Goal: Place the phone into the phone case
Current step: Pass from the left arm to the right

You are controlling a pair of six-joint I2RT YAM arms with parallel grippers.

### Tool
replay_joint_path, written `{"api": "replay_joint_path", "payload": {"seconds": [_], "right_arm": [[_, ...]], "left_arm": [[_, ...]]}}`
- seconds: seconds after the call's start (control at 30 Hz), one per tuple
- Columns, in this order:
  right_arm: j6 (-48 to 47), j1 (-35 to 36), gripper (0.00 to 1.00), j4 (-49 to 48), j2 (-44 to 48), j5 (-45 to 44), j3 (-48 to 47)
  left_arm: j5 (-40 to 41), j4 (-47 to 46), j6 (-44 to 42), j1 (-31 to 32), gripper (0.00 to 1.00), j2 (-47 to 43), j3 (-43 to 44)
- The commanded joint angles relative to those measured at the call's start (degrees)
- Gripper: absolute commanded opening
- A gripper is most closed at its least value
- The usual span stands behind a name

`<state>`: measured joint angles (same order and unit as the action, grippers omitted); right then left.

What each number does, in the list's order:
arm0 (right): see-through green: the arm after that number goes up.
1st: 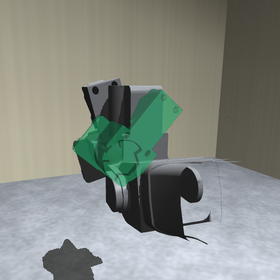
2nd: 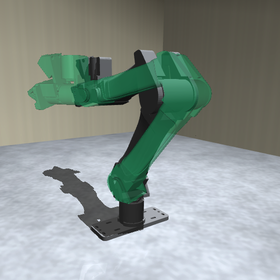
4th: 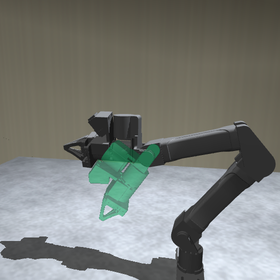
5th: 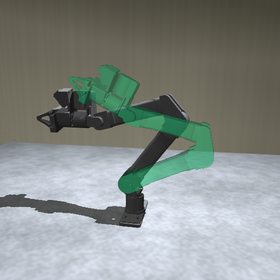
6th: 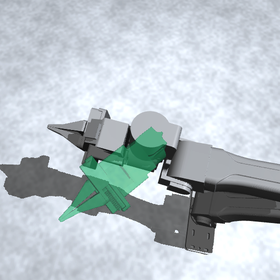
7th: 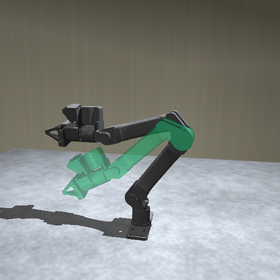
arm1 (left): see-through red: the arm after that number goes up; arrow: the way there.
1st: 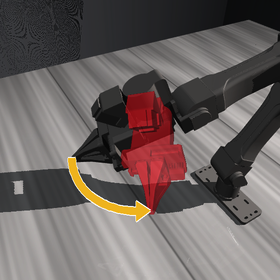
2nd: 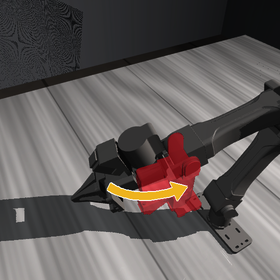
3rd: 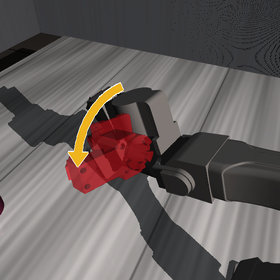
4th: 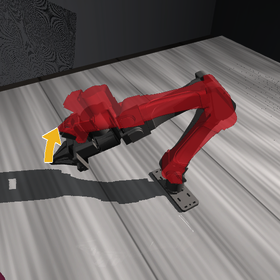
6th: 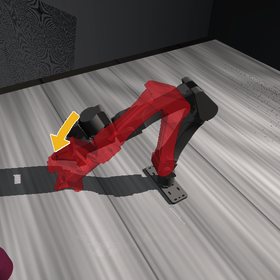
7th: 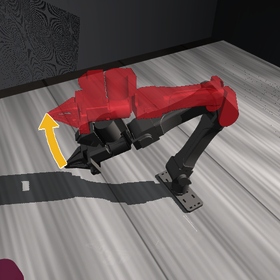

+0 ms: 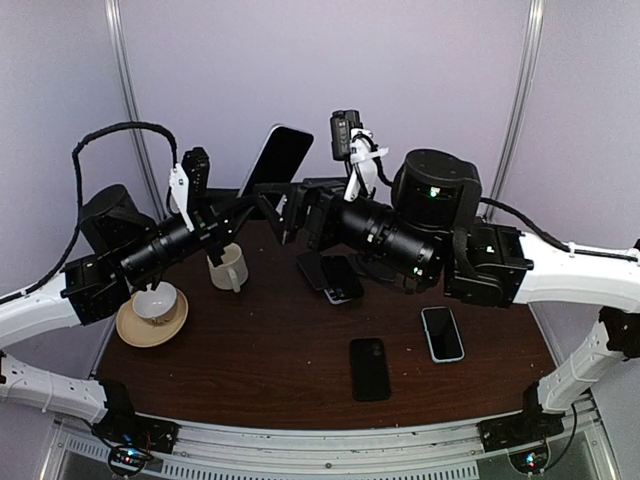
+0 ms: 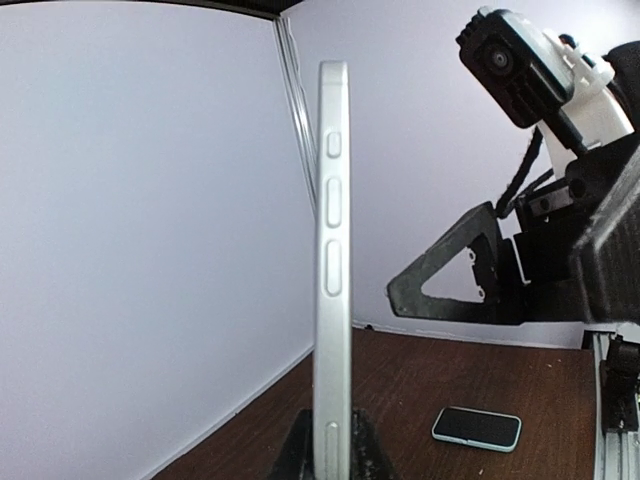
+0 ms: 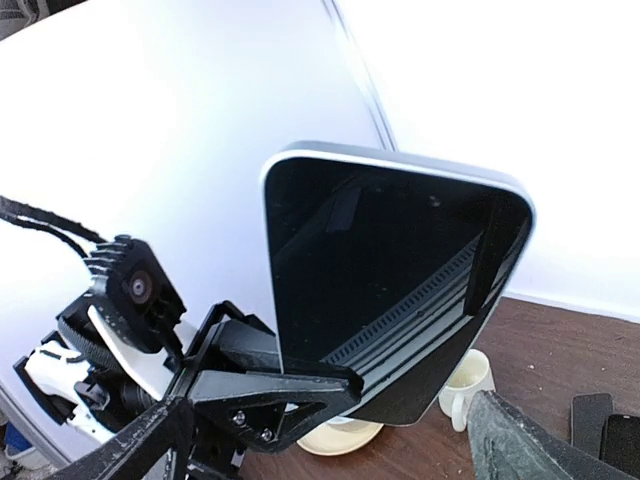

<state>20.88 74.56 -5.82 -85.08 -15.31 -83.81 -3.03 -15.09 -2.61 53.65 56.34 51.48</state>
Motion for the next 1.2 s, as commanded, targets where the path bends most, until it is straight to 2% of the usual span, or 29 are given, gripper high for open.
{"api": "replay_joint_path", "payload": {"seconds": [0.0,0.2,0.3,0.5,0.73,1.17], "right_arm": [[-1.84,-1.76,0.99,-7.44,-1.38,-4.72,-0.26],[-5.30,-2.80,1.00,-11.00,-4.91,0.68,-2.37],[-5.03,-3.24,0.99,-11.58,-6.03,-0.29,-3.12],[-3.84,-4.15,0.99,-12.56,-6.59,-2.16,-2.95],[-0.41,-5.51,0.90,-13.61,-7.82,-2.50,-3.05],[-1.98,-5.99,0.82,-12.05,-8.37,-2.18,-5.33]], "left_arm": [[0.84,-13.85,-1.27,0.16,0.00,0.81,1.81],[1.29,-17.94,-1.44,0.67,0.00,4.17,1.70],[2.12,-19.87,-2.51,1.66,0.00,5.46,1.61],[8.74,-22.22,-6.69,3.91,0.00,6.44,0.40],[9.18,-24.65,-6.54,4.57,0.00,6.10,-2.05],[11.51,-24.59,-6.45,5.00,0.00,4.81,-4.24]]}}
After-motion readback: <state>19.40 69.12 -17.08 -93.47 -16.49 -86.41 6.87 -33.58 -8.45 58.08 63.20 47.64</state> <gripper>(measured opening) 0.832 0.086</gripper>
